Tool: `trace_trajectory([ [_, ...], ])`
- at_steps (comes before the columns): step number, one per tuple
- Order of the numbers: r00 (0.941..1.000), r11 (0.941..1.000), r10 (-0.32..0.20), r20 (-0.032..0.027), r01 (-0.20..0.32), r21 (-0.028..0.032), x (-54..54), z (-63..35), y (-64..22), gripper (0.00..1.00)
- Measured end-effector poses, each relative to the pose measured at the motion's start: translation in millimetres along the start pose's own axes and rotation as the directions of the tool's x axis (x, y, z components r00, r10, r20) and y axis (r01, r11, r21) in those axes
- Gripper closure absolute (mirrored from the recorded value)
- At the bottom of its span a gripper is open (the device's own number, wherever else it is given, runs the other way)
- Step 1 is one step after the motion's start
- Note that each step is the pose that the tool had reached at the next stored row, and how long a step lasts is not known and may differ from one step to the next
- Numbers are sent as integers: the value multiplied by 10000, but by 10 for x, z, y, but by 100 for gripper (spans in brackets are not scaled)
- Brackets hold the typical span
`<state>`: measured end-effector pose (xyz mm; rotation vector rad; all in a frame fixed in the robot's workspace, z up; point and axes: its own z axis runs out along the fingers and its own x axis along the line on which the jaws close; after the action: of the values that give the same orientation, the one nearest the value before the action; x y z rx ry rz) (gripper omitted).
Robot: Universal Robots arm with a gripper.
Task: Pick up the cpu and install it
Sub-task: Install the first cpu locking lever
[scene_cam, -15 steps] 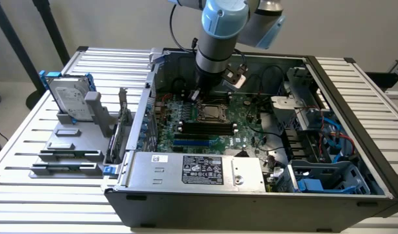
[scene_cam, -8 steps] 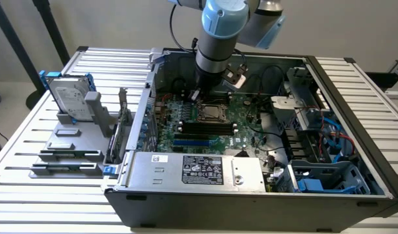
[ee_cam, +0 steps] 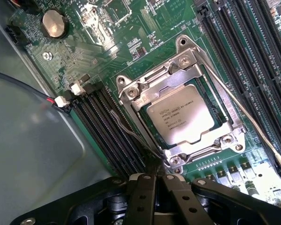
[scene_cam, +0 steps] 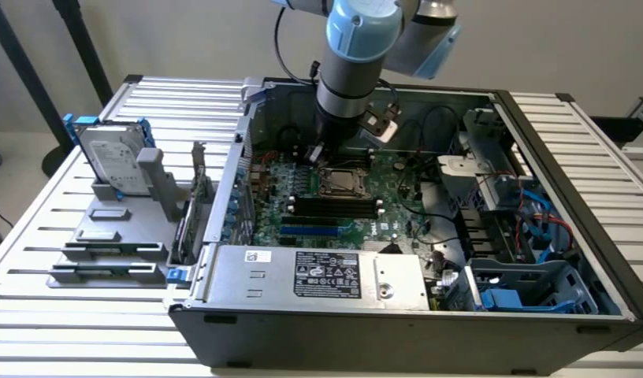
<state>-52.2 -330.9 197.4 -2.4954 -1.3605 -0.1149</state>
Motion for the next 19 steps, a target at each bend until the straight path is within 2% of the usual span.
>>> trace_trajectory([
  [19,10000,10000,-1,9,1,-21,34,-15,41,89],
])
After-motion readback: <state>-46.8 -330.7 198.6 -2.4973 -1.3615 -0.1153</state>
